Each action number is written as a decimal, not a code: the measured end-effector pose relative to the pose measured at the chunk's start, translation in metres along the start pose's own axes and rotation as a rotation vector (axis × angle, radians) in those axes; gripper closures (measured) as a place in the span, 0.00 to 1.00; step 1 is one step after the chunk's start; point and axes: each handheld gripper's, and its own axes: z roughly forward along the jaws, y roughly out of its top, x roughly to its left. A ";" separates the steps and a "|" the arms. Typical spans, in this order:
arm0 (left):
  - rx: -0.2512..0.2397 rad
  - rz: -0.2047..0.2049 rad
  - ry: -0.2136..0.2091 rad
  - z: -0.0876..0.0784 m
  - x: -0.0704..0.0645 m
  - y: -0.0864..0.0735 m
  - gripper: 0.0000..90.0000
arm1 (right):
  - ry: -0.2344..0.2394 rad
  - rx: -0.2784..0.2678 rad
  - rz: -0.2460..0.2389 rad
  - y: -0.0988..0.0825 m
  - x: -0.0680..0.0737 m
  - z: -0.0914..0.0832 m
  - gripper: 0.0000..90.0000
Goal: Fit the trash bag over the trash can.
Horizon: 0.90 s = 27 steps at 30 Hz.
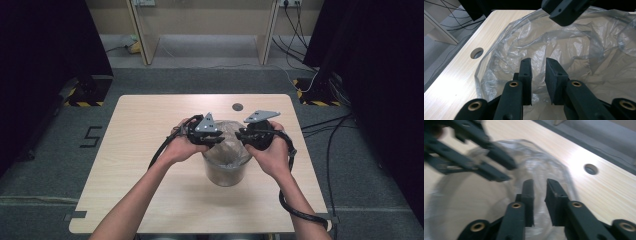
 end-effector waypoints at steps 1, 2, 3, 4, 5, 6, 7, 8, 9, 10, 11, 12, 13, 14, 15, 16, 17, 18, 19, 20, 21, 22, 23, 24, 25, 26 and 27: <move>0.002 0.000 0.000 0.001 0.000 0.000 0.83 | 0.031 0.012 -0.012 0.001 0.004 0.000 0.90; 0.009 0.002 0.002 0.001 0.000 -0.001 0.83 | 0.046 0.019 -0.014 0.001 0.007 0.001 0.91; 0.008 0.001 0.003 0.002 0.000 -0.002 0.83 | 0.065 0.034 -0.022 0.001 0.009 0.003 0.91; 0.006 0.000 0.002 0.002 0.000 -0.002 0.84 | 0.092 0.061 -0.023 -0.001 0.012 0.007 0.91; 0.006 0.002 0.001 0.002 -0.001 -0.002 0.84 | 0.100 0.074 -0.025 -0.003 0.012 0.009 0.91; 0.008 0.003 0.001 0.001 -0.001 -0.001 0.84 | 0.103 0.097 -0.026 -0.005 0.013 0.013 0.90; 0.007 0.003 -0.001 0.002 -0.001 -0.001 0.84 | 0.100 0.112 -0.027 -0.006 0.013 0.016 0.90; 0.008 0.005 -0.003 0.002 -0.001 -0.001 0.84 | 0.098 0.128 -0.023 -0.008 0.012 0.019 0.89; 0.011 0.009 -0.003 0.002 -0.001 -0.001 0.84 | 0.086 0.152 -0.019 -0.010 0.010 0.022 0.88; 0.013 0.009 -0.003 0.002 -0.001 -0.001 0.84 | 0.072 0.157 -0.014 -0.011 0.009 0.024 0.88; 0.013 0.008 -0.004 0.002 -0.001 -0.001 0.84 | 0.061 0.157 -0.007 -0.011 0.007 0.025 0.87; 0.014 0.006 -0.004 0.002 -0.001 -0.001 0.84 | 0.056 0.160 0.001 -0.011 0.006 0.026 0.87; 0.016 0.008 -0.003 0.003 -0.001 -0.001 0.84 | 0.048 0.154 0.009 -0.012 0.003 0.026 0.87; 0.016 0.005 -0.003 0.003 0.000 -0.002 0.84 | 0.040 0.152 0.014 -0.012 0.002 0.026 0.86; 0.015 0.005 -0.003 0.003 0.000 -0.002 0.83 | 0.035 0.150 0.022 -0.012 0.000 0.026 0.86; 0.015 0.002 -0.002 0.002 0.000 -0.002 0.84 | 0.034 0.148 0.024 -0.012 -0.001 0.026 0.86; 0.015 0.000 0.001 0.002 0.001 -0.002 0.84 | 0.029 0.147 0.026 -0.012 -0.002 0.026 0.86; 0.015 -0.001 0.002 0.002 0.001 -0.003 0.83 | 0.028 0.147 0.029 -0.013 -0.003 0.026 0.86; 0.015 -0.003 0.002 0.002 0.001 -0.003 0.84 | 0.027 0.146 0.031 -0.013 -0.003 0.026 0.86; 0.017 -0.002 0.003 0.002 0.001 -0.004 0.83 | 0.025 0.145 0.031 -0.013 -0.004 0.026 0.85; 0.015 -0.003 0.003 0.003 0.001 -0.004 0.83 | 0.024 0.147 0.034 -0.014 -0.004 0.026 0.85; 0.017 -0.003 0.003 0.002 0.001 -0.004 0.83 | 0.022 0.149 0.037 -0.014 -0.005 0.026 0.85; 0.014 -0.003 0.004 0.002 0.001 -0.005 0.83 | 0.019 0.152 0.037 -0.015 -0.005 0.027 0.84; 0.015 -0.002 0.004 0.002 0.001 -0.004 0.83 | 0.019 0.153 0.038 -0.015 -0.006 0.027 0.84; 0.012 -0.002 0.005 0.001 0.001 -0.004 0.83 | 0.016 0.152 0.038 -0.015 -0.006 0.027 0.84; 0.006 -0.004 0.007 0.001 0.001 -0.004 0.82 | 0.013 0.152 0.037 -0.015 -0.006 0.027 0.83; 0.001 -0.005 0.008 0.000 0.001 -0.004 0.82 | 0.014 0.151 0.035 -0.014 -0.005 0.026 0.83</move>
